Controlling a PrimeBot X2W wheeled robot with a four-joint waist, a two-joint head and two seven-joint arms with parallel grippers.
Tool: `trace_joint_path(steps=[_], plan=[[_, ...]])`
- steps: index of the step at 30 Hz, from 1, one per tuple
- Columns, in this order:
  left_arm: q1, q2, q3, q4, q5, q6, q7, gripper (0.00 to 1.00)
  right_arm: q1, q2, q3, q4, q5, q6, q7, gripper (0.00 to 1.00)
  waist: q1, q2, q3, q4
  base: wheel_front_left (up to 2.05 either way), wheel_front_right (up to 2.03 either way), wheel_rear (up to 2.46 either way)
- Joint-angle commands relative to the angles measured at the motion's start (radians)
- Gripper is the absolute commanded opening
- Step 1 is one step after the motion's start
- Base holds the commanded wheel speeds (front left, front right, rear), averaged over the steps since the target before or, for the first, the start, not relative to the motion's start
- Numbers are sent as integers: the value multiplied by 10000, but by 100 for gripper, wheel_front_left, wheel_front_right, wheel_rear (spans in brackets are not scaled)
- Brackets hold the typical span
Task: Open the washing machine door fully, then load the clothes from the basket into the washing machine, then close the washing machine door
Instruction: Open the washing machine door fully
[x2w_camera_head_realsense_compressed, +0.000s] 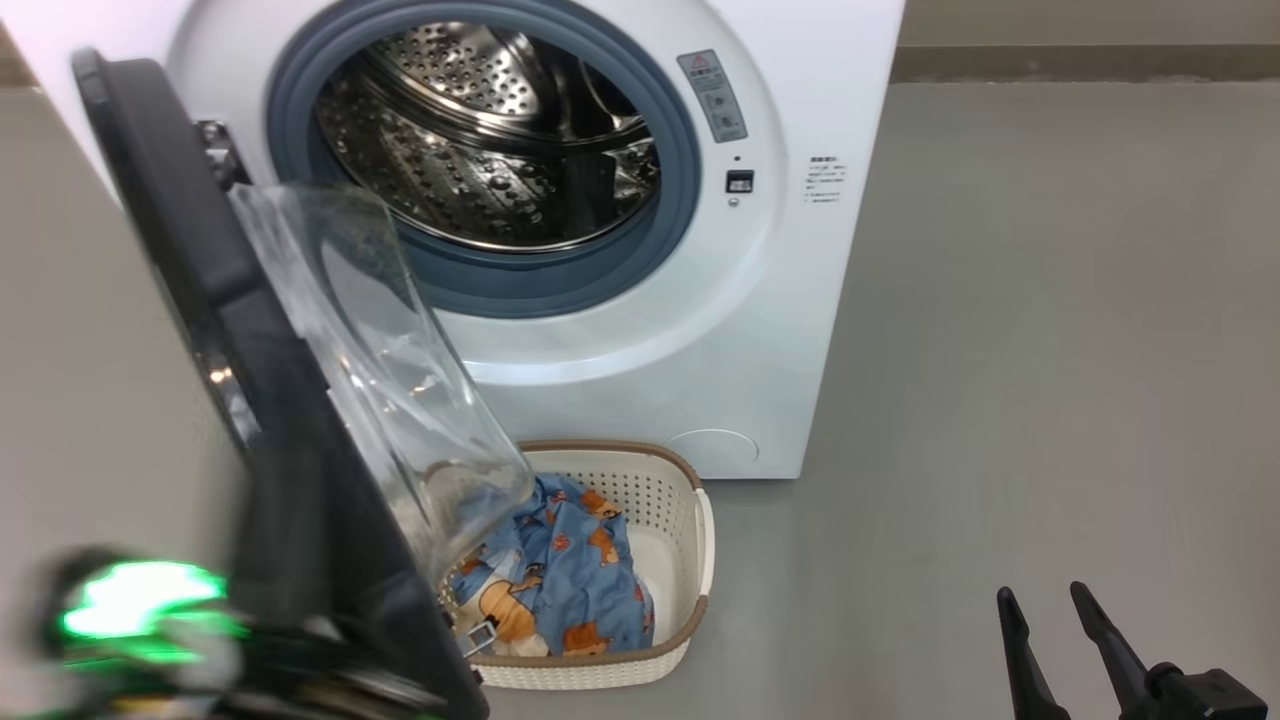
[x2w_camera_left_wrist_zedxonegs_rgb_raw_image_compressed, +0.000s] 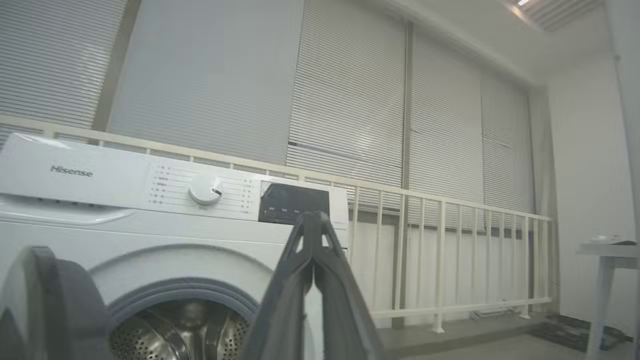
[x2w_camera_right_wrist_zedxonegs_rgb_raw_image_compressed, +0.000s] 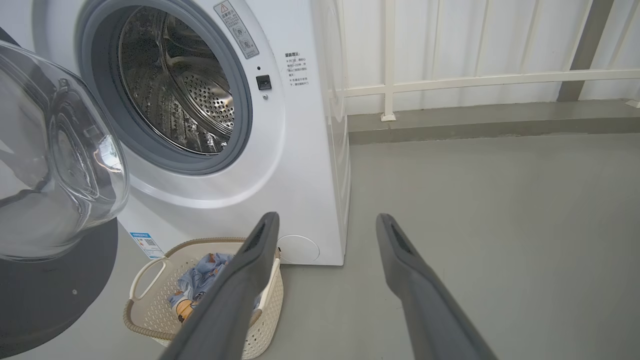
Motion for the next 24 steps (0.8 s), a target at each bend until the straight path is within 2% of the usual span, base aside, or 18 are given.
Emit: trace_joint_path(steps=[1,4,7,12,16,24], plan=[[-204,137,-451,-265,-52,-44,342,0,-74,-77,228,-219,29,17,-118,100,0,0,-30,108,0,0,0],[72,137,-2042,188,-347,40,1089,0,-83,-58,277,-203,57,17,-118,100,0,0,-28,189,0,0,0],[443,137,-2639,1068,-387,380,1752,0,-103,-40,338,-151,97,17,-118,100,0,0,-21,261,0,0,0],[941,137,-2761,2326,-463,927,2342,0,-114,-17,312,-104,126,17,-118,100,0,0,16,415,0,0,0],[1098,168,-2630,3095,-321,1262,2386,0,-123,-6,314,-78,139,17,-118,100,0,0,75,550,0,0,0],[1013,159,-2416,3689,-92,1960,2330,0,-65,6,266,-35,125,17,-118,100,0,0,146,951,0,0,0]])
